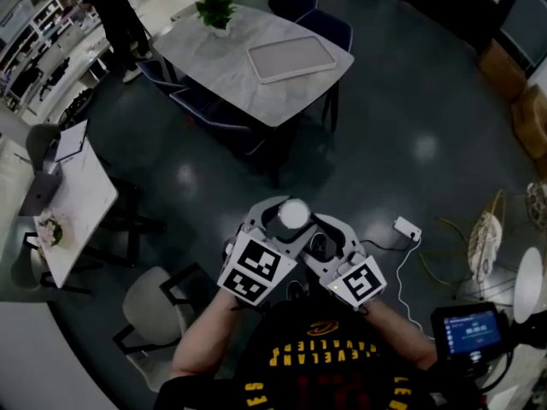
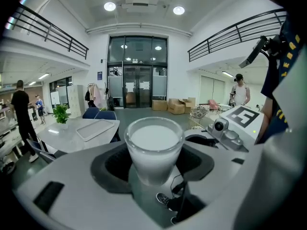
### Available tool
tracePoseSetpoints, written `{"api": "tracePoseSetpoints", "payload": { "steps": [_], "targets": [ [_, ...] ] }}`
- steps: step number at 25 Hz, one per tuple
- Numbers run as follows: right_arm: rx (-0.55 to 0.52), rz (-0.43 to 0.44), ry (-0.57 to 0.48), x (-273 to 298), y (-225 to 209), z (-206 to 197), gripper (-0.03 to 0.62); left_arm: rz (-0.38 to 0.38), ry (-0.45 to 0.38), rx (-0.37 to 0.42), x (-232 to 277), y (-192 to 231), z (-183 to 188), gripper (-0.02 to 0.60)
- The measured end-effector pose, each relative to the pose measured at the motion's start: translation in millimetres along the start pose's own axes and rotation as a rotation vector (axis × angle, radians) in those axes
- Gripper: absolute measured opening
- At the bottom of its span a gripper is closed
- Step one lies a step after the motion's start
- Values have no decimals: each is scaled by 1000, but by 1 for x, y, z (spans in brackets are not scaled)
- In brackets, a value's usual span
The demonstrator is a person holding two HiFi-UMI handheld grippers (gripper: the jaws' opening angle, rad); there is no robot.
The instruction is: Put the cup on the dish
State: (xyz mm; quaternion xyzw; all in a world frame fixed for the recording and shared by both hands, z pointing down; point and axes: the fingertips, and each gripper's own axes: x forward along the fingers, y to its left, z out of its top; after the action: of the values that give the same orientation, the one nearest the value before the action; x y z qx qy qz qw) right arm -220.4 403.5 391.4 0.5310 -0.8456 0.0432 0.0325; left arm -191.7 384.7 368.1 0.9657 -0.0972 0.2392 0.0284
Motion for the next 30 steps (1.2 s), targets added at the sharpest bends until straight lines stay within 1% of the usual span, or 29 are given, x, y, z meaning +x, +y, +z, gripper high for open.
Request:
{"api": "tracePoseSetpoints", "payload": {
  "steps": [2,7,10,14,17,24,27,30],
  "targets": [
    [1,-6,-22,9,-10,6,261,-4,12,-5,6,3,2,259],
    [-27,-35,-73,28,-33,20,259,4,20,-45,19,20,11,259],
    [-31,-42,-81,34,-50,23,259,-4,14,-73,32,29,21,259],
    [-26,-19,-102,37,-76,30,258,-15,17,-64,56,31,38,259],
    [-26,-24,-104,36,-97,33,258,-15,17,-57,73,34,49,259],
    [-12,-15,-106,38,-142,33,253,-9,24,-83,113,49,67,259],
    [1,-4,-116,38,-161,36,253,9,5,-95,128,54,79,259],
    [12,0,-136,39,-178,42,252,43,-53,-128,140,62,93,259]
  ]
}}
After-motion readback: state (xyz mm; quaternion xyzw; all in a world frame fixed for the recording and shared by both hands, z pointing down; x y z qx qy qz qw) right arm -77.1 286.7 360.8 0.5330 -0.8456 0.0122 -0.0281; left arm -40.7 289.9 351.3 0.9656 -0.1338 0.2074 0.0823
